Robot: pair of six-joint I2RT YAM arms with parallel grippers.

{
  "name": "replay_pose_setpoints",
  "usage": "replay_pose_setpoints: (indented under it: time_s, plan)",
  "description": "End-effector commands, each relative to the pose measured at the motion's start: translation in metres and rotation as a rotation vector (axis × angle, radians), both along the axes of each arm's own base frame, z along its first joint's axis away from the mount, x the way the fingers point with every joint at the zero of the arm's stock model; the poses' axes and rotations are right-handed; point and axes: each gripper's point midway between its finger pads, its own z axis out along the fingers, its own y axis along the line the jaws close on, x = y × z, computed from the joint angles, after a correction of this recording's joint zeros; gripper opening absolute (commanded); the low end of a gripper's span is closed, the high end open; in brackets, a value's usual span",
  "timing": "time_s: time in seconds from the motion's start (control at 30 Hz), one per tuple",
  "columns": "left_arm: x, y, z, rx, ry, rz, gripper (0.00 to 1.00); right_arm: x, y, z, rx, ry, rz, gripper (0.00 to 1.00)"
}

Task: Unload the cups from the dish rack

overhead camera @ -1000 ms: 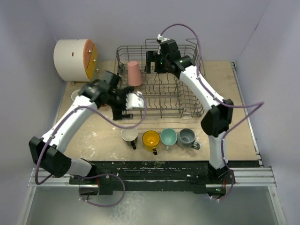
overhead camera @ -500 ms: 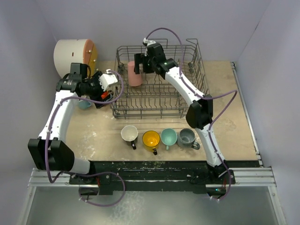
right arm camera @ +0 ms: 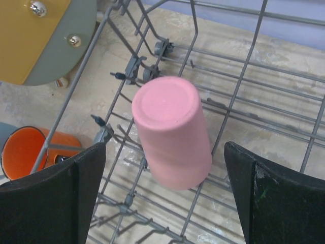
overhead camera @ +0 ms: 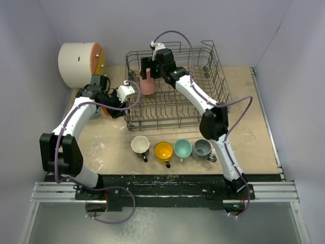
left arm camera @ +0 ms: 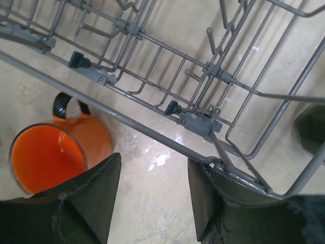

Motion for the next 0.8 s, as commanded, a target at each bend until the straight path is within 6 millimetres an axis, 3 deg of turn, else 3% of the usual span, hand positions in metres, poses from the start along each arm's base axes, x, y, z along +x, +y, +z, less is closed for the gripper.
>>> replay_pose_setpoints:
  time_s: [0.0, 0.13, 0.27, 0.43, 0.53, 0.77]
  plan:
    - [-0.003, -0.043, 0.005, -0.087, -0.016, -0.079, 0.59, 0.007, 0.007, 0.021, 0.023, -0.088, 0.022, 1.00]
    - [0.004, -0.049, 0.008, -0.074, -0.046, -0.063, 0.59, 0.009, 0.008, 0.010, 0.003, -0.078, 0.023, 1.00]
    - [0.013, -0.042, 0.024, -0.054, -0.091, -0.027, 0.64, 0.008, 0.007, -0.014, -0.035, -0.038, 0.024, 1.00]
    - [0.010, -0.017, 0.058, -0.061, -0.145, 0.002, 0.86, 0.008, 0.008, -0.034, -0.070, -0.014, 0.034, 1.00]
    - [0.002, 0.001, 0.069, -0.049, -0.153, 0.004, 0.92, 0.010, 0.010, -0.041, -0.084, -0.017, 0.042, 0.98]
    - [-0.011, 0.020, 0.063, -0.037, -0.100, 0.006, 0.93, 0.015, 0.022, -0.042, -0.081, -0.066, 0.068, 0.87]
